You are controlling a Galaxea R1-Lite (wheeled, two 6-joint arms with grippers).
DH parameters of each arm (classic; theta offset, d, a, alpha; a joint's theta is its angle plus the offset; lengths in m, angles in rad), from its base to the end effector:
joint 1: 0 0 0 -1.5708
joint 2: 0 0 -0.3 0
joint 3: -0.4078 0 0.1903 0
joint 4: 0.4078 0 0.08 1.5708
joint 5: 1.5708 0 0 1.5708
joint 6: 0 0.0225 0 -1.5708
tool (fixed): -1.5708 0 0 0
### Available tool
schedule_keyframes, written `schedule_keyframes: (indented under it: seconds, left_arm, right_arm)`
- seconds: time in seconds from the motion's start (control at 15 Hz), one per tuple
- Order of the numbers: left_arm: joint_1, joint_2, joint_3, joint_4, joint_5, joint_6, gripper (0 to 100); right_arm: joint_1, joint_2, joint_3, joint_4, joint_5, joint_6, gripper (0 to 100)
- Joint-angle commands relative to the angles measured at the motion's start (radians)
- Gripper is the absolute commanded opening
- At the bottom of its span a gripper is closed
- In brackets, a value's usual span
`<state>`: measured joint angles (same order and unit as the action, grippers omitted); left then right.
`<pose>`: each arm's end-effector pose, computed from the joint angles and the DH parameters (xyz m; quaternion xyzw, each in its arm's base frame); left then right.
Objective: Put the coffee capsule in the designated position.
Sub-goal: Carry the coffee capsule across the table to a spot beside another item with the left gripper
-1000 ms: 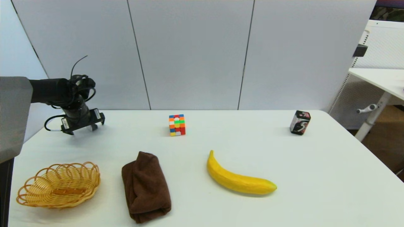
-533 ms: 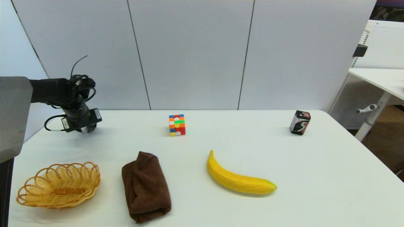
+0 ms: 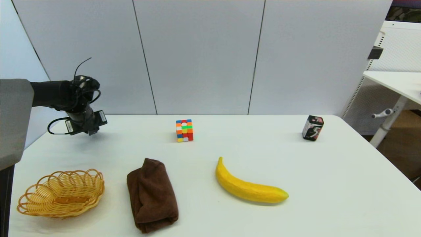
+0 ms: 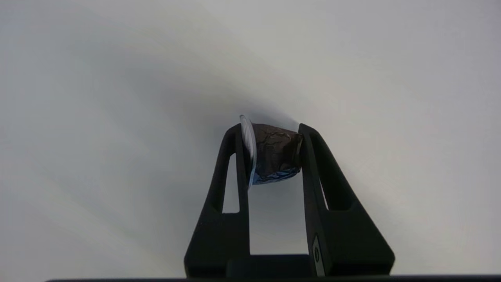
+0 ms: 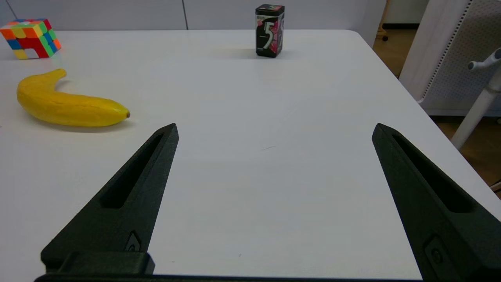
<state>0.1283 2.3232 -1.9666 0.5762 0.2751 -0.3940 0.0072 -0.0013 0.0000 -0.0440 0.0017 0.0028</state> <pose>0.4511 0.0644 0.1471 -0.1389 0.4048 0.2633 0.8646 -0.0230 -0.0001 0.0799 0.0015 -0.0226 0.0045 0.9997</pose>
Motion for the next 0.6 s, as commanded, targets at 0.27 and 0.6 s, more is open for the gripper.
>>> schedule_keyframes:
  seconds: [0.27,0.6]
  left_arm:
    - [-0.038,-0.249,-0.005,-0.119,-0.263,0.346,0]
    - [-0.153,-0.304,0.002,-0.114,-0.867,0.578,0]
  right_arm:
    - [0.000,0.001,0.017,0.000,0.000,0.000,100]
    - [0.000,0.001,0.017,0.000,0.000,-0.003,100]
